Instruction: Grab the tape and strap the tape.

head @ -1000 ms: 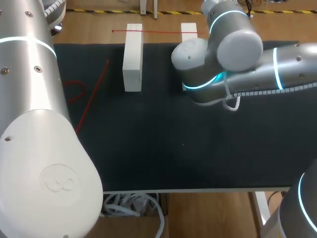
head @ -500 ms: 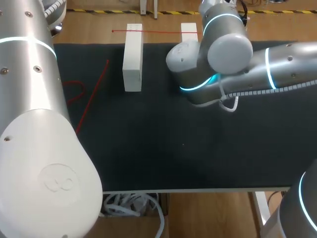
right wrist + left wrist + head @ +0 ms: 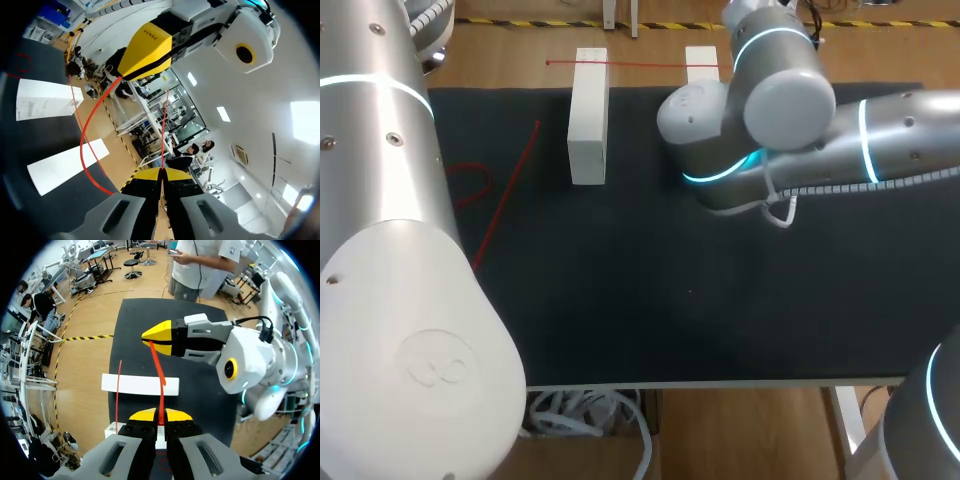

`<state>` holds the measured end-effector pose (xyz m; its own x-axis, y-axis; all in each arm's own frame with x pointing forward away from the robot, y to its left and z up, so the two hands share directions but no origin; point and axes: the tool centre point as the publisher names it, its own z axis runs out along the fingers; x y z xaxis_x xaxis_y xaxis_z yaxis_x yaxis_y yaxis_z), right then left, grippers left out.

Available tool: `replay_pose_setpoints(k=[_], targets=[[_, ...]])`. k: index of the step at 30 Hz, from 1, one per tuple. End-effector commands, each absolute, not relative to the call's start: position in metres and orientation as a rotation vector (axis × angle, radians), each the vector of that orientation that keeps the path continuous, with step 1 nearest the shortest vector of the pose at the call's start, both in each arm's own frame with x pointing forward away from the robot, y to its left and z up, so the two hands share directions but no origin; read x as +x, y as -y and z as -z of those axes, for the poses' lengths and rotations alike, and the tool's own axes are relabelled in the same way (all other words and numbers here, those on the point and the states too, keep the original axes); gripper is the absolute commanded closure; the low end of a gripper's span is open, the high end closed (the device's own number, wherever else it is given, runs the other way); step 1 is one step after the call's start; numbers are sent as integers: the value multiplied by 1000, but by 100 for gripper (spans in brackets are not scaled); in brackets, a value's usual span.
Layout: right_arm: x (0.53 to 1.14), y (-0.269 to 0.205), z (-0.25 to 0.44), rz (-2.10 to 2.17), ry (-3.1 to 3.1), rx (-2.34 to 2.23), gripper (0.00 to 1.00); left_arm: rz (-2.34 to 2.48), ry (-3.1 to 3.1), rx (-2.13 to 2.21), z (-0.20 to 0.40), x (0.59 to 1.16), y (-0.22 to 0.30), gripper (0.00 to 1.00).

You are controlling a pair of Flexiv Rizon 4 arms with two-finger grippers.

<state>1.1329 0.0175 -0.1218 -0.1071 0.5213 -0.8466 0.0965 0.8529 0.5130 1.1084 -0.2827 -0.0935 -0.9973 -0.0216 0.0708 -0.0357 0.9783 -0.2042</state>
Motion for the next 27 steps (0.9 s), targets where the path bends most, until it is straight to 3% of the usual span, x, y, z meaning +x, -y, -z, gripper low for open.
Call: replay_pose_setpoints(k=[1, 27], targets=[[1132, -15, 118, -387, -1669, 484, 100, -303, 3049, 43, 91, 1112, 285, 100], [1133, -14, 115, -184, -1604, 414, 100, -303, 3049, 43, 91, 1112, 285, 100]])
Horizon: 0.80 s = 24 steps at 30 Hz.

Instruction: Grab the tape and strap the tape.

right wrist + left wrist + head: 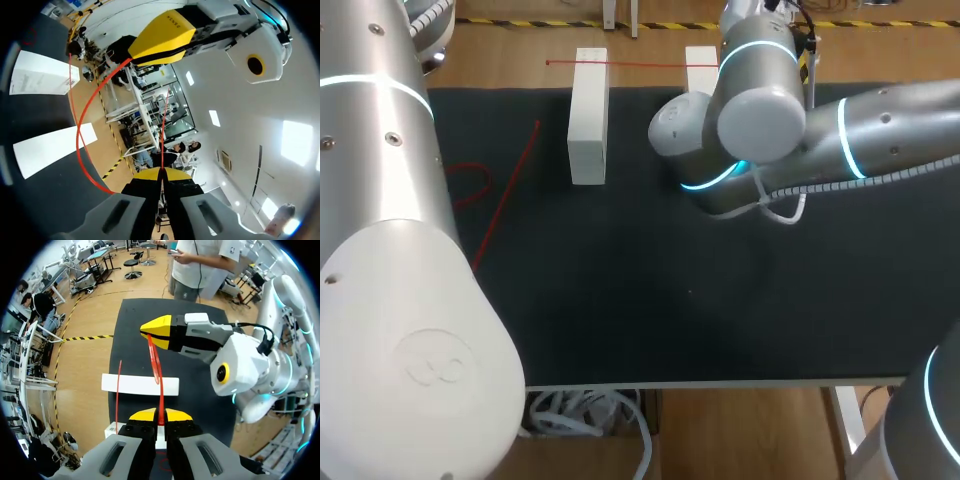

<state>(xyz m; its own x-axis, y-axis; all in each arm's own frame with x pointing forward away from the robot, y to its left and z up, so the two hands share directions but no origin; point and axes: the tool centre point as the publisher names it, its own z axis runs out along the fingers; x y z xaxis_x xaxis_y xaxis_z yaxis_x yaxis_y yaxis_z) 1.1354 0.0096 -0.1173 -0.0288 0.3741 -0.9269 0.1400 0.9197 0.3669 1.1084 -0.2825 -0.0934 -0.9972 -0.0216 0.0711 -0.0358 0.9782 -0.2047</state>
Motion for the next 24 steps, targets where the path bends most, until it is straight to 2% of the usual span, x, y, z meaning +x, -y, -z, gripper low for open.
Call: replay_pose_setpoints(k=[1, 24], targets=[[1132, -16, 114, -202, -1606, 407, 100, -303, 3049, 43, 91, 1112, 285, 100], [1131, -18, 107, -116, -1589, 395, 100, -303, 3049, 43, 91, 1112, 285, 100]])
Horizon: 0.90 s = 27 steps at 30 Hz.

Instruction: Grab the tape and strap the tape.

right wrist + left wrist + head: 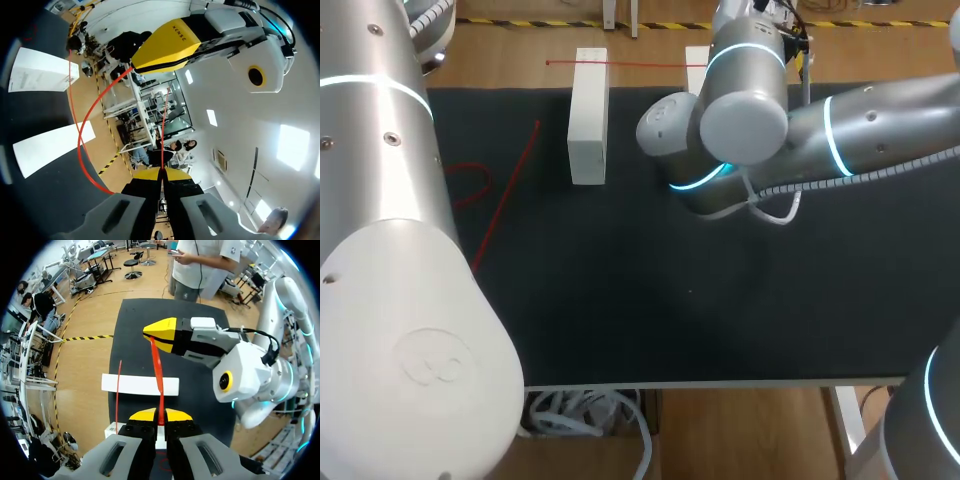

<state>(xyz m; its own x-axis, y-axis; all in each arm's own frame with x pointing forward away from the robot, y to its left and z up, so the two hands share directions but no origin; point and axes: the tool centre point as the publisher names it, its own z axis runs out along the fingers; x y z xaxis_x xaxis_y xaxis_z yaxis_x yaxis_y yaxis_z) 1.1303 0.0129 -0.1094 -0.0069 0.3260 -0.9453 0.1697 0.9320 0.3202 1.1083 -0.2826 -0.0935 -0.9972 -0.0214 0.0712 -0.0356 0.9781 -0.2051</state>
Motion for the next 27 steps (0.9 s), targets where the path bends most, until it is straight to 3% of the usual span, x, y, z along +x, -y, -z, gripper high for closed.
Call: replay_pose_setpoints(k=[1, 27], targets=[[1130, -19, 107, -113, -1584, 392, 100, -303, 3049, 43, 91, 1112, 285, 100], [1129, -33, 104, -67, -1554, 386, 100, -303, 3049, 43, 91, 1112, 285, 100]])
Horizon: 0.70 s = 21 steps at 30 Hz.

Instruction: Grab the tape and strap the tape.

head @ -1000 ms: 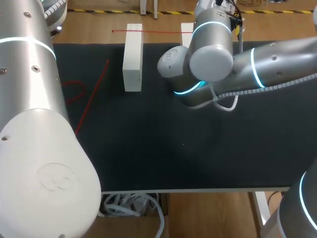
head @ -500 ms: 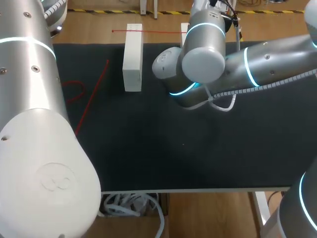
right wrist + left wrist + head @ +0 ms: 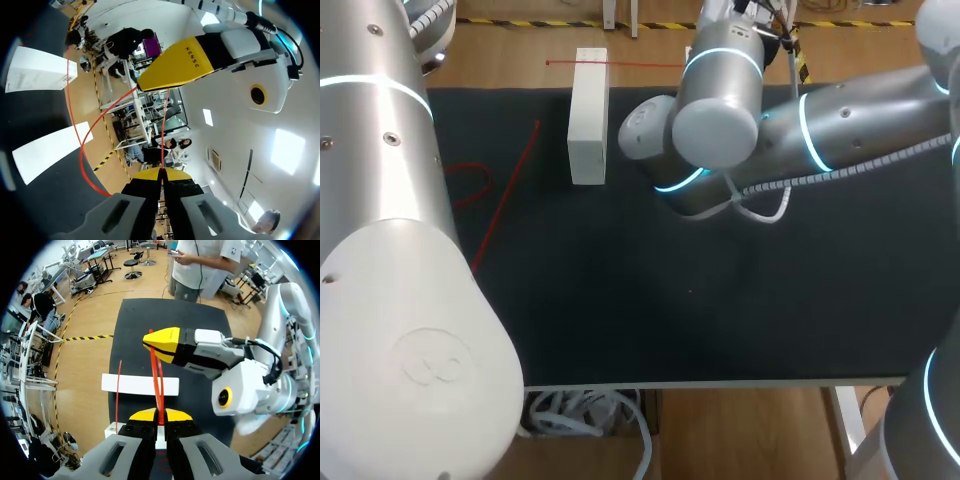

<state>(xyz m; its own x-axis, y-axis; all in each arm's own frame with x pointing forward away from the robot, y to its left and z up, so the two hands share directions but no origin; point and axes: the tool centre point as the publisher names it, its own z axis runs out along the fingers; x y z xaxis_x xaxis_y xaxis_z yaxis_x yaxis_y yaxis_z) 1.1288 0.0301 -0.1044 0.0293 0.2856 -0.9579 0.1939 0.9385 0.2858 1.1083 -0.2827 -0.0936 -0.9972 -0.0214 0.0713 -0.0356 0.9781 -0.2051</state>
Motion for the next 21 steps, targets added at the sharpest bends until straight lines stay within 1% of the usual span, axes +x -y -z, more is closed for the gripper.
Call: replay_pose_setpoints(k=[1, 21], targets=[[1129, -33, 104, -68, -1555, 385, 100, -303, 3049, 43, 91, 1112, 285, 100], [1129, -36, 103, -47, -1532, 374, 100, -303, 3049, 43, 91, 1112, 285, 100]])
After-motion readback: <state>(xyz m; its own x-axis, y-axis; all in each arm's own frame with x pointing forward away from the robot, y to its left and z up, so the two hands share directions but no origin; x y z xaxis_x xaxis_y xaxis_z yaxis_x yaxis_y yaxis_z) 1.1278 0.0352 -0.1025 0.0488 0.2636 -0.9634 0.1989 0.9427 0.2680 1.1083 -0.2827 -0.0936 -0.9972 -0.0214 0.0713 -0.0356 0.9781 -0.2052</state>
